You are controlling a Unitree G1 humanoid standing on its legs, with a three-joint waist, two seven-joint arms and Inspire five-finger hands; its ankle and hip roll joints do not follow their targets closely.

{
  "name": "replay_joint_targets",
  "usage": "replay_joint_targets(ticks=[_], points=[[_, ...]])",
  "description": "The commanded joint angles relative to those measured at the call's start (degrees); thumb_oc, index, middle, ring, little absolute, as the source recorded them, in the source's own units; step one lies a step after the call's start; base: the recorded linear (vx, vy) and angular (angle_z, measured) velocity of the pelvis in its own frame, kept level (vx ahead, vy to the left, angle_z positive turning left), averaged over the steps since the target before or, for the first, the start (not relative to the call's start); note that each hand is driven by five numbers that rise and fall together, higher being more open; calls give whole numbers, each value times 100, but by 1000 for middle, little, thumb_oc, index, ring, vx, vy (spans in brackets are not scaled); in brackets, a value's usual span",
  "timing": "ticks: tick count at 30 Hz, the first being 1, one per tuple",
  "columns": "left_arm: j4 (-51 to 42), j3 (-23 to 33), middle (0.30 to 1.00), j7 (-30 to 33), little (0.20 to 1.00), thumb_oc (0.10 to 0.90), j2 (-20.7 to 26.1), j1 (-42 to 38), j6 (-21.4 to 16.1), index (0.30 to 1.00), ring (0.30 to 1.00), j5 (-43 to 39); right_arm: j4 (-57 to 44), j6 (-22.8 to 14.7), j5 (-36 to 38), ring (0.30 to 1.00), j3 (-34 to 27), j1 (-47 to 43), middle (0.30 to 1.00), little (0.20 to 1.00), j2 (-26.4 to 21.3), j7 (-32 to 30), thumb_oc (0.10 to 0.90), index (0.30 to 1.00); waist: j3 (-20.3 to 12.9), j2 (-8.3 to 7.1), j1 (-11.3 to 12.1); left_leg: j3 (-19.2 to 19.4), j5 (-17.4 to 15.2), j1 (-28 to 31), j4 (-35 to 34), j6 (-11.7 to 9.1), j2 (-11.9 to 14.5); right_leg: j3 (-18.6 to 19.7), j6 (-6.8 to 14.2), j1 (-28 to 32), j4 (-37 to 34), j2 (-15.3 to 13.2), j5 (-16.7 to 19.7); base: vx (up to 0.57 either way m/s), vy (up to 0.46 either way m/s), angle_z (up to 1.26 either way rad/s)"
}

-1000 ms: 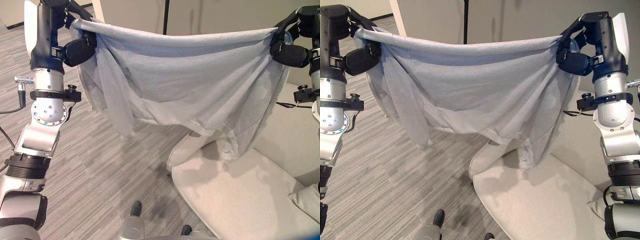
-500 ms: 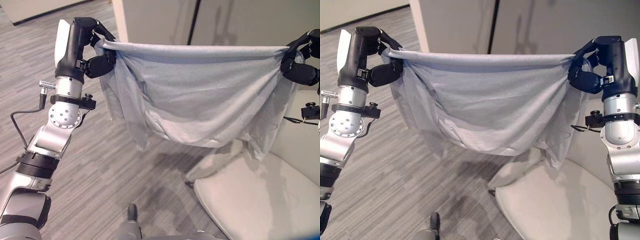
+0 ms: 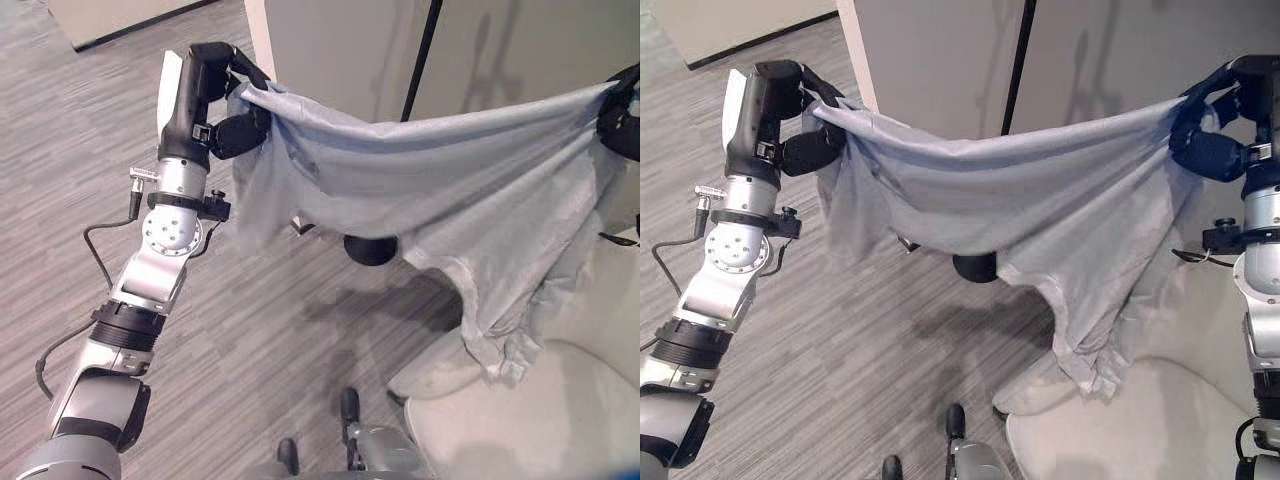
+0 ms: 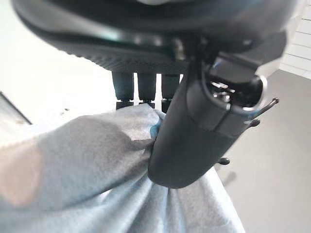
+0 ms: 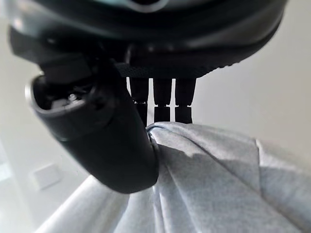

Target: Hang the clothes on the sofa on the clothes rack.

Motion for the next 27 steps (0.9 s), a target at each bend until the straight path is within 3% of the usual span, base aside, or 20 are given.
replay_joint_targets(ticks=[1, 2, 3, 4, 6, 7, 8, 11, 12, 13, 14, 16, 17, 19, 20, 21, 22, 25, 27], points=[[-416, 439, 300, 160, 300, 400, 329, -393, -495, 300, 300, -44, -353, -410, 60, 300, -264, -450, 300, 300, -558, -97, 400, 300, -714, -483, 363, 89, 92, -531, 2353, -141, -507, 276, 655, 259, -237, -40, 398, 188, -77, -37], [-424, 510, 300, 172, 300, 400, 321, -310, -508, 300, 300, -83, -344, -420, 98, 300, -239, -483, 300, 300, -505, -104, 400, 300, -679, -564, 434, 117, 202, -744, 2786, -162, -492, 320, 607, 391, -237, -75, 317, 297, -81, -64], [-489, 636, 300, 162, 300, 400, 353, -203, -503, 300, 300, -136, -381, -377, 79, 300, -217, -440, 300, 300, -474, -29, 400, 300, -666, -623, 480, 292, 153, -1085, 3040, -50, -199, 386, 555, 575, -237, -79, 184, 377, -73, -64], [-529, 674, 300, 183, 300, 400, 389, -188, -511, 300, 300, -127, -436, -373, 60, 300, -194, -424, 300, 300, -472, -16, 400, 300, -648, -649, 541, 284, 45, -1298, 2893, 67, -146, 467, 544, 647, -237, -98, 139, 349, -4, -54], [-563, 727, 300, 211, 300, 400, 456, -142, -502, 300, 300, -90, -516, -390, 13, 300, -160, -438, 300, 300, -484, -24, 400, 300, -648, -681, 652, 195, -194, -1410, 2161, 267, -94, 642, 563, 716, -237, -122, 50, 274, 94, -41], [-594, 767, 300, 241, 300, 400, 484, -99, -491, 300, 300, -67, -514, -425, 33, 300, -142, -454, 300, 300, -484, -33, 400, 300, -662, -707, 714, 114, -125, -1382, 1454, 292, -36, 708, 592, 767, -237, -145, -20, 313, 131, -63], [-621, 788, 300, 268, 300, 400, 536, -75, -478, 300, 300, -57, -511, -443, 64, 300, -133, -486, 300, 300, -490, -57, 400, 300, -667, -680, 765, -11, 225, -1456, 745, 234, 97, 729, 598, 841, -237, -130, -114, 326, 135, -65], [-636, 779, 300, 394, 300, 400, 727, -113, -506, 300, 300, -44, -416, -482, 37, 300, -88, -571, 300, 300, -490, -170, 400, 300, -679, -631, 875, -400, 788, -1812, -520, -28, 222, 866, 624, 1158, -237, -136, -396, 345, 113, -41], [-688, 789, 300, 346, 300, 400, 738, -89, -516, 300, 300, -91, -367, -462, 59, 300, -56, -585, 300, 300, -452, -127, 400, 300, -750, -533, 844, -424, 655, -1769, -542, -86, 258, 931, 656, 1212, -237, -127, -440, 212, 90, -49], [-688, 789, 300, 346, 300, 400, 738, -89, -516, 300, 300, -91, -367, -462, 59, 300, -56, -585, 300, 300, -452, -127, 400, 300, -750, -533, 844, -424, 655, -1769, -542, -86, 258, 931, 656, 1212, -237, -127, -440, 319, 216, -67], [-754, 776, 300, 319, 300, 400, 703, -101, -525, 300, 300, -54, -386, -459, 17, 300, -82, -568, 300, 300, -415, -134, 400, 300, -877, -396, 819, -427, 736, -1675, -542, -124, 253, 950, 743, 1299, -237, -187, -529, 355, 290, -54], [-858, 758, 300, 297, 300, 400, 737, -101, -555, 300, 300, 28, -494, -432, -88, 300, -118, -595, 300, 300, -403, -167, 400, 300, -979, -346, 831, -414, 805, -1549, -542, -106, 173, 960, 781, 1287, -237, -363, -444, 342, 296, -45], [-880, 668, 300, 304, 300, 400, 803, -203, -581, 300, 300, 19, -429, -400, -153, 300, -62, -706, 300, 300, -381, -210, 400, 300, -1070, -298, 812, -293, 701, -1301, -542, -2, 17, 944, 879, 1265, 15, -613, -275, 301, 261, -34], [-829, 618, 300, 322, 300, 400, 880, -310, -582, 300, 300, 2, -415, -382, -159, 300, 15, -824, 300, 300, -357, -231, 400, 300, -1050, -304, 852, -171, 620, -1169, -542, 95, -73, 1036, 937, 1141, 404, -744, -112, 263, 268, -39], [-787, 448, 300, 364, 300, 400, 993, -540, -576, 300, 300, -12, -370, -356, -184, 300, 142, -1043, 300, 300, -397, -310, 400, 300, -993, -250, 824, -39, 491, -994, -542, 260, -214, 1012, 987, 851, 1151, -910, 419, 169, 272, -40], [-743, 399, 300, 407, 300, 400, 1040, -629, -582, 300, 300, -17, -329, -345, -203, 300, 269, -1239, 300, 300, -411, -343, 400, 300, -909, -221, 842, 26, 449, -907, -542, 342, -251, 989, 993, 588, 1614, -999, 697, 189, 264, -34], [-731, 406, 300, 410, 300, 400, 1045, -636, -585, 300, 300, -18, -311, -346, -204, 300, 307, -1285, 300, 300, -415, -347, 400, 300, -911, -227, 852, 42, 404, -895, -542, 340, -258, 1022, 1002, 561, 1674, -1008, 645, 66, 178, -39], [-715, 437, 300, 418, 300, 400, 1236, -771, -569, 300, 300, -10, -225, -366, -154, 300, 552, -1658, 300, 300, -368, -401, 400, 300, -781, -103, 833, 349, 223, -709, -542, 474, -265, 495, 991, 38, 2380, -1248, 739, 98, 207, -36], [-742, 502, 300, 407, 300, 400, 1278, -812, -592, 300, 300, -25, -256, -357, -91, 300, 625, -1782, 300, 300, -362, -363, 400, 300, -749, -88, 763, 430, 138, -576, -542, 472, -285, 308, 973, -277, 2238, -1138, 487, 173, 110, -33]])
